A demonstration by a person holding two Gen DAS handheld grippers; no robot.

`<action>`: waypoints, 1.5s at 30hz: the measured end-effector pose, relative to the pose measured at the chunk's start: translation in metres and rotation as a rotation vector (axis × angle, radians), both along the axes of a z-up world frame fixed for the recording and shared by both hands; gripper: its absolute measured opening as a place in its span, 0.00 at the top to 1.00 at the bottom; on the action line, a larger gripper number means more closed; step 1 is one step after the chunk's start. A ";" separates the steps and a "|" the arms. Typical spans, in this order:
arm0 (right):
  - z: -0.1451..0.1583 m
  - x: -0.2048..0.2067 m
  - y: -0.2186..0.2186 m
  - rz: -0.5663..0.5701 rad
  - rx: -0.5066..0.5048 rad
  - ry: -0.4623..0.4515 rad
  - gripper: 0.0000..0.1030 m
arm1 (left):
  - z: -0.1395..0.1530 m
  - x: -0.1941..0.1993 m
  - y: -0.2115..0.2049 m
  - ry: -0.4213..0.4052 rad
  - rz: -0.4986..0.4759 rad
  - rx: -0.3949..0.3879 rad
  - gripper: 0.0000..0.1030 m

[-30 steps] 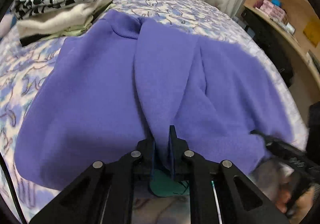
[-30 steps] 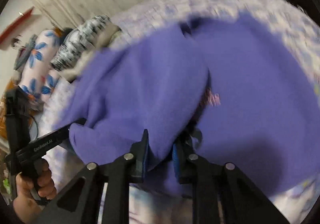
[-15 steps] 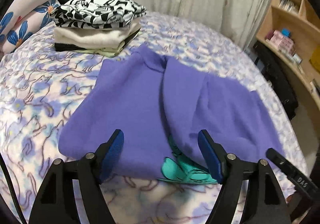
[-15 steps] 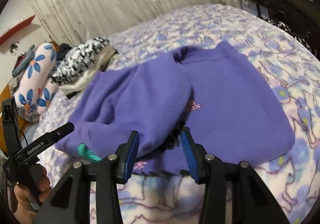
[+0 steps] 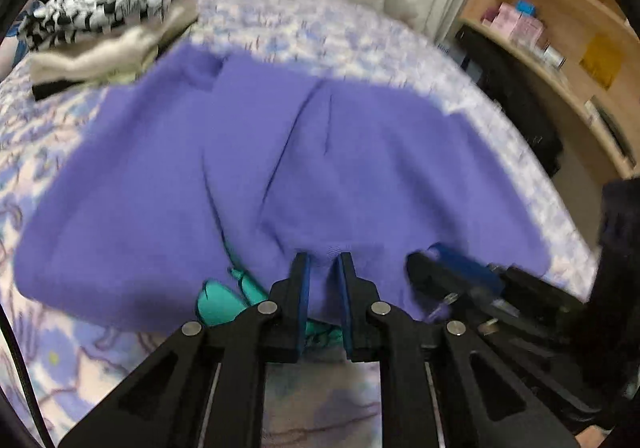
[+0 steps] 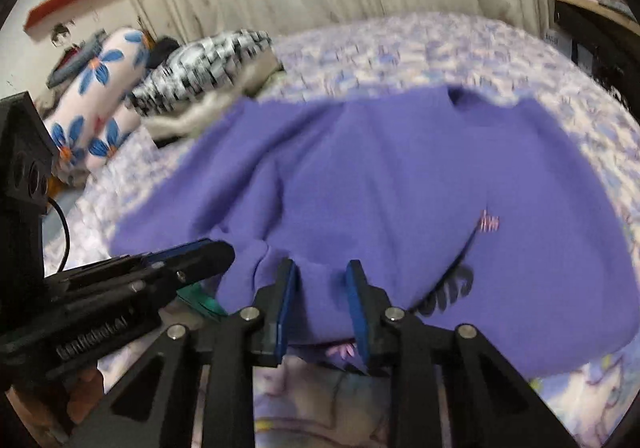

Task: Fold large clothes
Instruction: 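Grasp the hoodie hem with both grippers near each other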

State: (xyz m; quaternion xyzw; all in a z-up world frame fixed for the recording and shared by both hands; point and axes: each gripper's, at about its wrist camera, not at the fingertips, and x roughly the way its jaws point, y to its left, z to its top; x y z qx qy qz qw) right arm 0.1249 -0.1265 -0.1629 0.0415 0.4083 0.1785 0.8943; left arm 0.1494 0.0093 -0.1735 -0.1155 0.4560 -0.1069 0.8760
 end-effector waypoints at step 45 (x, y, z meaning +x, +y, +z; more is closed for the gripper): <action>0.020 0.076 -0.056 -0.223 0.112 0.042 0.97 | 0.010 0.085 0.032 0.005 0.115 -0.060 0.60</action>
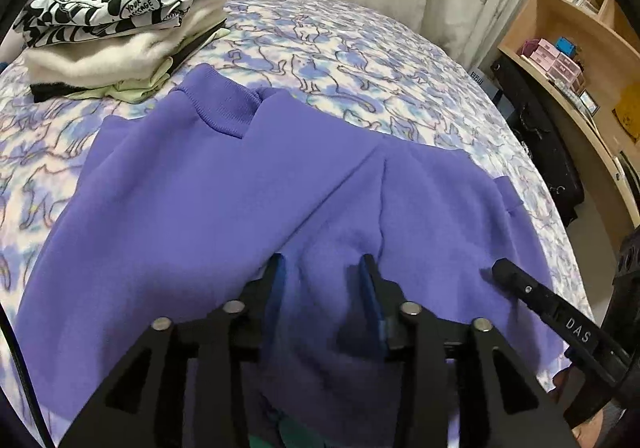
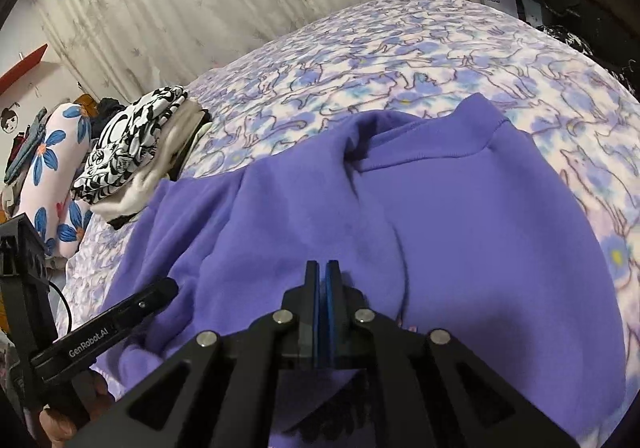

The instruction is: Fold large clothes

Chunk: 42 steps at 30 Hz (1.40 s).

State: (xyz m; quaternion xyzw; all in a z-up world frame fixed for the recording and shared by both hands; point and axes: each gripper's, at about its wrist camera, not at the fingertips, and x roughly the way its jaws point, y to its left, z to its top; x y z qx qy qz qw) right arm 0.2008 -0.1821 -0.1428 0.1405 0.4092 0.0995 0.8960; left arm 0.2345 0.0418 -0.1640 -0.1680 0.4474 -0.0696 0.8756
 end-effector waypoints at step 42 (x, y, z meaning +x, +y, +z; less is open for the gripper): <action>0.029 -0.104 0.085 0.155 -0.098 -0.088 0.74 | -0.021 -0.134 0.057 0.075 0.028 -0.178 0.27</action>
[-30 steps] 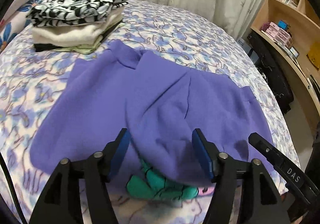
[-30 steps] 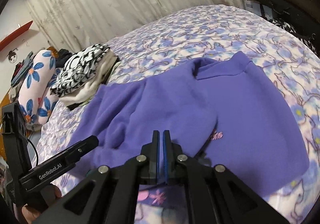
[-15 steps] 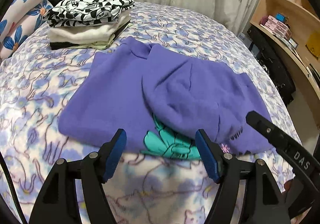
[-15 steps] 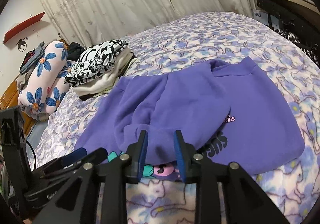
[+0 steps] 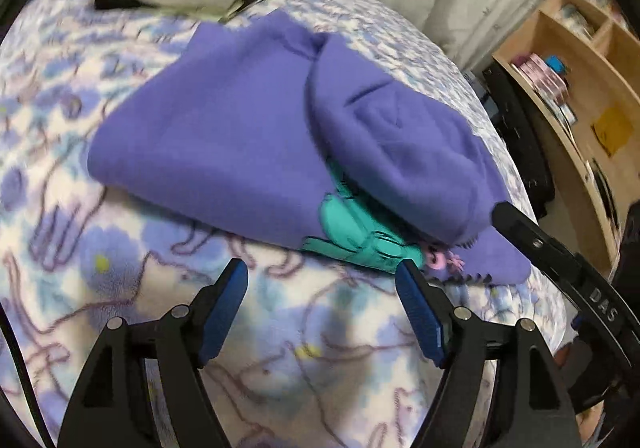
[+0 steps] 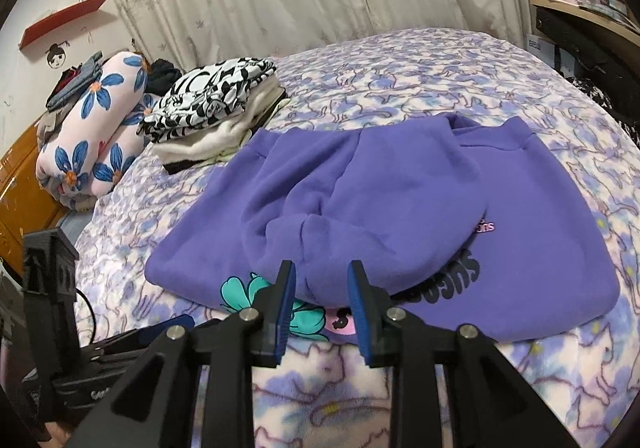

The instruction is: Fold large clothes

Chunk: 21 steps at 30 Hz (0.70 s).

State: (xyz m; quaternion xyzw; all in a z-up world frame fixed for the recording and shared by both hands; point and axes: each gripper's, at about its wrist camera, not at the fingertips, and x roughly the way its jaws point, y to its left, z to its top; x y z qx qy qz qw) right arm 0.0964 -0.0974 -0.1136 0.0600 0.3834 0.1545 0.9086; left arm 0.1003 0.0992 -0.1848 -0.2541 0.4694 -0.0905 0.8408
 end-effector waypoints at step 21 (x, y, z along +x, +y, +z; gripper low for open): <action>-0.062 0.076 0.011 -0.010 -0.042 0.076 0.76 | -0.040 0.071 0.058 -0.076 0.276 -0.173 0.83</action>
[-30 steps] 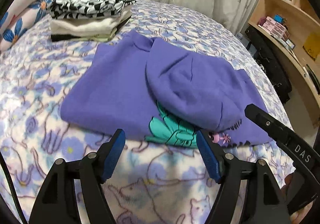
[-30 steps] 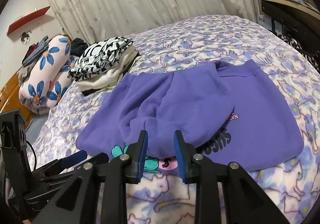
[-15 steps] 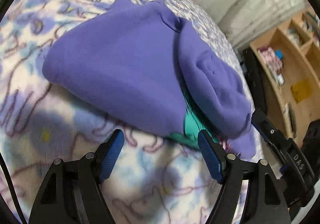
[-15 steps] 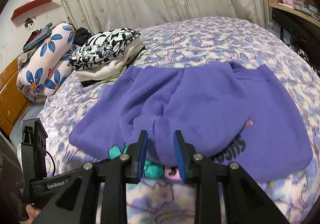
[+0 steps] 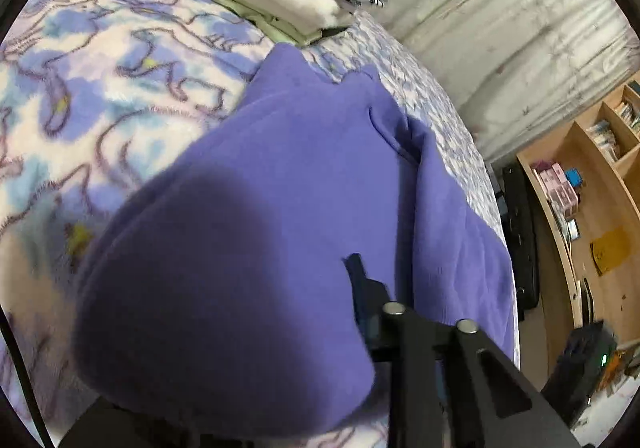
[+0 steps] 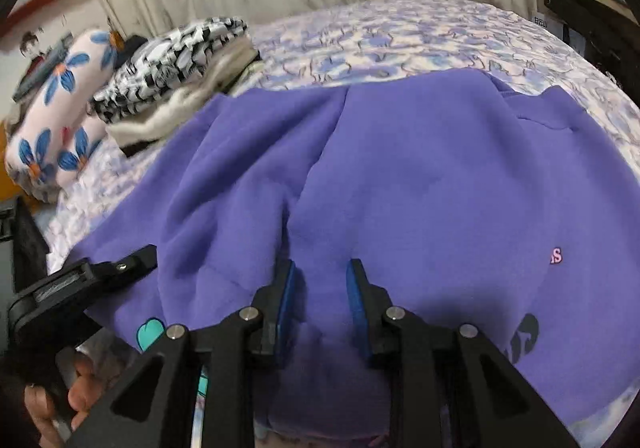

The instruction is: Fold large clothes

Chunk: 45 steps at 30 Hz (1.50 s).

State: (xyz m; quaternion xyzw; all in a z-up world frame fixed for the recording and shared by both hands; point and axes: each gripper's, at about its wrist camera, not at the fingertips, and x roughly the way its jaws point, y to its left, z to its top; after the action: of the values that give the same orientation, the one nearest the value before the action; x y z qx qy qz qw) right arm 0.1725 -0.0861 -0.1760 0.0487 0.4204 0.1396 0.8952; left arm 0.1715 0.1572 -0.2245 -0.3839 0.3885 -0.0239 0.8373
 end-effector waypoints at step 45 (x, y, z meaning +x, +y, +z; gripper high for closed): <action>0.014 -0.105 -0.292 -0.606 0.271 0.027 0.71 | 0.063 -0.005 -0.453 -0.295 -0.842 1.124 0.81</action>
State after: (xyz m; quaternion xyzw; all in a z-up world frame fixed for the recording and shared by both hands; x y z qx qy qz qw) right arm 0.0680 -0.3777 -0.1618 0.2920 0.3764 -0.0793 0.8756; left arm 0.1666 -0.2958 -0.1614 0.2950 0.3401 -0.1926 0.8719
